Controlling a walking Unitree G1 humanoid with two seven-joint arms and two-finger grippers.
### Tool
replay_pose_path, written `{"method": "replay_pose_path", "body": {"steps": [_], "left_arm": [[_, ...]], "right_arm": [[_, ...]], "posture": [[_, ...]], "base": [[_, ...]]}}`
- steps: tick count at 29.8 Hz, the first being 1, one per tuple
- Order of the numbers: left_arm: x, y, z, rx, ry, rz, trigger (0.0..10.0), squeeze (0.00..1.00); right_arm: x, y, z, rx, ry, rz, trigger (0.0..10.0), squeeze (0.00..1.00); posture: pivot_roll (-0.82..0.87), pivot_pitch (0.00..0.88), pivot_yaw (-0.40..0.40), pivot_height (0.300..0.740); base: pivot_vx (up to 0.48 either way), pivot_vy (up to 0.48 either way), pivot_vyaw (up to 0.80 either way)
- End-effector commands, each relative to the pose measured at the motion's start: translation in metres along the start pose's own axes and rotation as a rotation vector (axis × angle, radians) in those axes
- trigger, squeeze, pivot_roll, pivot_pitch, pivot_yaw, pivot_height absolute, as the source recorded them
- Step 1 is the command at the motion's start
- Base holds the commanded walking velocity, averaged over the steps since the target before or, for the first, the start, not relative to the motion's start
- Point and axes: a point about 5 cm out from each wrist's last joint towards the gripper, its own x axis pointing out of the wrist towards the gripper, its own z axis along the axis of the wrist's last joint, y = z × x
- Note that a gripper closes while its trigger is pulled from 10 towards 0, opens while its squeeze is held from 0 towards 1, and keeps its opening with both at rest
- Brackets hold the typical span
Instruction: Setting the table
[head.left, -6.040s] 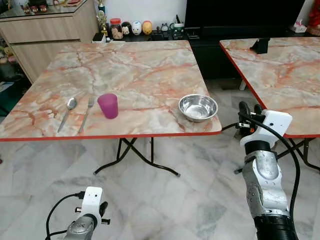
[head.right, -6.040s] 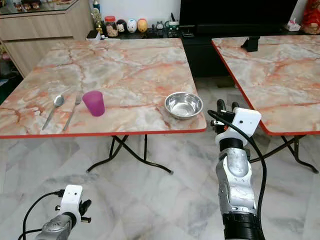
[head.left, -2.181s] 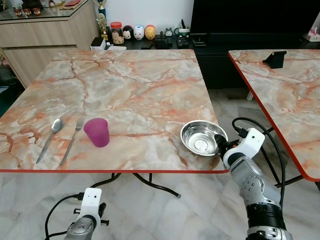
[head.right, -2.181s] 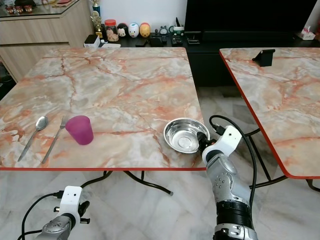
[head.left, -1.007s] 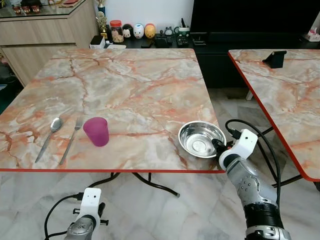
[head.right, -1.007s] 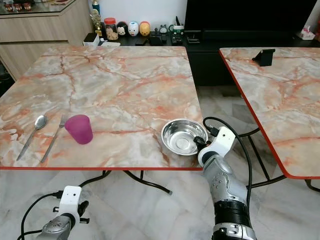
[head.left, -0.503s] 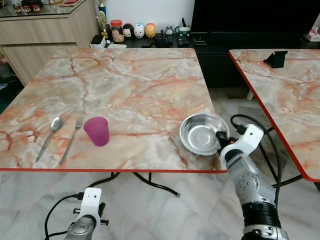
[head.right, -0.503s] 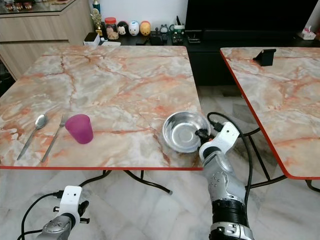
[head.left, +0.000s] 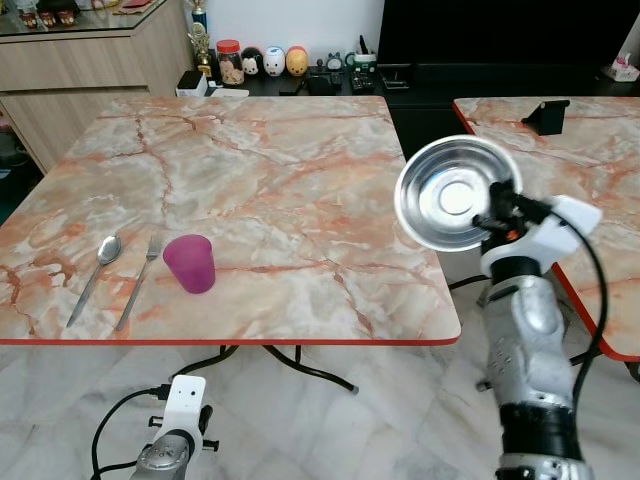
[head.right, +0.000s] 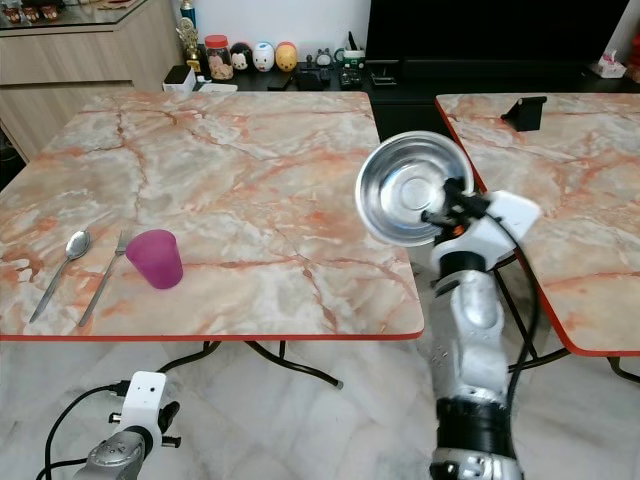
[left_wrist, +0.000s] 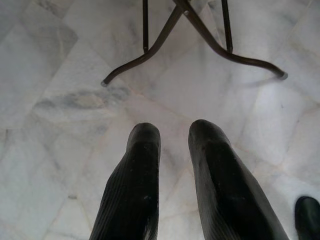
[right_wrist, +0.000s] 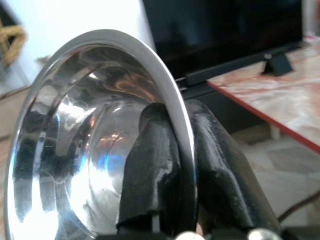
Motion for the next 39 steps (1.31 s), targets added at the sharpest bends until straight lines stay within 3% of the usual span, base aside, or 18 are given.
{"method": "replay_pose_path", "body": {"steps": [1, 12, 20, 33, 39], "left_arm": [[-0.003, 0.002, -0.011, 0.005, 0.037, 0.008, 10.0, 0.00], [-0.001, -0.001, -0.007, -0.018, 0.030, 0.017, 10.0, 0.00], [-0.002, 0.001, -0.008, -0.016, 0.039, 0.020, 10.0, 0.00], [0.000, 0.000, -0.005, 0.005, 0.033, -0.004, 10.0, 0.00], [-0.002, 0.001, -0.009, -0.005, 0.046, 0.009, 10.0, 0.00]], "right_arm": [[-0.001, 0.007, 0.009, -0.005, -0.054, 0.024, 10.0, 0.00], [0.001, 0.016, 0.009, -0.023, -0.050, 0.060, 10.0, 0.00], [0.002, 0.005, 0.010, -0.037, -0.052, 0.016, 10.0, 0.00], [0.005, 0.011, 0.007, -0.035, -0.035, 0.051, 10.0, 0.00], [0.004, 0.006, 0.008, -0.038, -0.040, 0.028, 10.0, 0.00]], "posture": [[-0.03, 0.000, 0.011, 0.740], [-0.05, 0.000, 0.014, 0.740], [-0.05, 0.000, 0.026, 0.740], [-0.06, 0.000, 0.031, 0.740], [-0.06, 0.000, 0.032, 0.740]], "base": [[0.000, -0.424, 0.00], [0.000, -0.422, 0.00], [0.000, -0.422, 0.00], [0.000, -0.420, 0.00], [0.000, -0.417, 0.00]]}}
